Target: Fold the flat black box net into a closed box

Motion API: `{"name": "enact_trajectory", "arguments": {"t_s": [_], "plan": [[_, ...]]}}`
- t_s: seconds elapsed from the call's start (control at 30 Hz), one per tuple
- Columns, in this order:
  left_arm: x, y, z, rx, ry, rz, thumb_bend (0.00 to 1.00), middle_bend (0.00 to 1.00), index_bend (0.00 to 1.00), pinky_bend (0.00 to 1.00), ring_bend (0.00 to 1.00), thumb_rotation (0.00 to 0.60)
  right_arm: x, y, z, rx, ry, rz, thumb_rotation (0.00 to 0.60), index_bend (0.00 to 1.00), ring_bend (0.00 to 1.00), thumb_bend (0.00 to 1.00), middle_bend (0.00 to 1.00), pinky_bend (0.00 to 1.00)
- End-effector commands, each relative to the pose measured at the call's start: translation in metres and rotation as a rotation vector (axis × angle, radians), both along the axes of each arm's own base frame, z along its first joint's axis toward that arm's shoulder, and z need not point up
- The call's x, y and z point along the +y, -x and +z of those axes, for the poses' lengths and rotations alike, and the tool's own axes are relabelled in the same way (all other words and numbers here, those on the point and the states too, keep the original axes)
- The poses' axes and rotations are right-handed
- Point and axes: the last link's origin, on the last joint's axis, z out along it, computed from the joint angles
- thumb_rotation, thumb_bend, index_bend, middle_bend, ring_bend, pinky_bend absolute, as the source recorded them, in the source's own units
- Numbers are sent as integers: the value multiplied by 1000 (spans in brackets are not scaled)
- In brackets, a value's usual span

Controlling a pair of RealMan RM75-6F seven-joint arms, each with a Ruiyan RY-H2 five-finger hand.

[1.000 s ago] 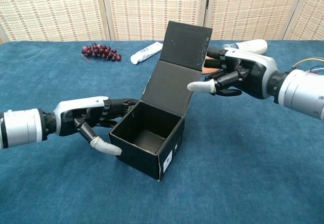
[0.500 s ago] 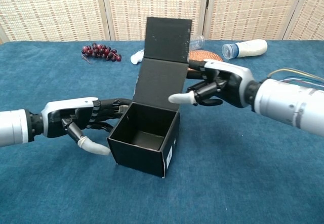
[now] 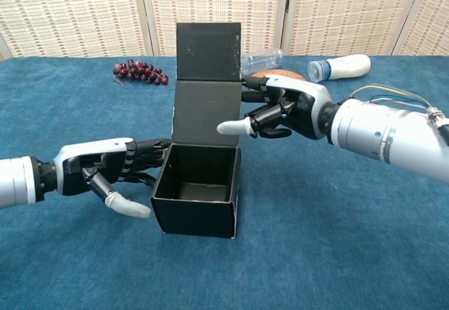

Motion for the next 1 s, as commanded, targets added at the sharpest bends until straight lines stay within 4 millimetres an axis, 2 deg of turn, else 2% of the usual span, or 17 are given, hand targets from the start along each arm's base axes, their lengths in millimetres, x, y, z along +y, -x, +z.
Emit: {"name": "enact_trajectory", "arguments": {"t_s": [0.03,0.43,0.6,1.0], "plan": [[0,-1,-3,2,-6,-5,140,0,1,249,15,600,0,2,2,0,4,-4,600,80,717,179,230,1000],[-3,-7,-17,-7,-11,-2,140,24,90,249,20,600,0,8,5,5,14,-14,600,80,717,179,235,1000],[-2,-8,-21,-26,-15,27,140,74,137,248,43,600,0,9,5,12,17,-15,600,80,717,179,240,1000],[-3,-12,-27,-20,-13,29,140,86,149,248,50,600,-1,13,5,18,22,-21,600,80,717,179,241,1000]]}}
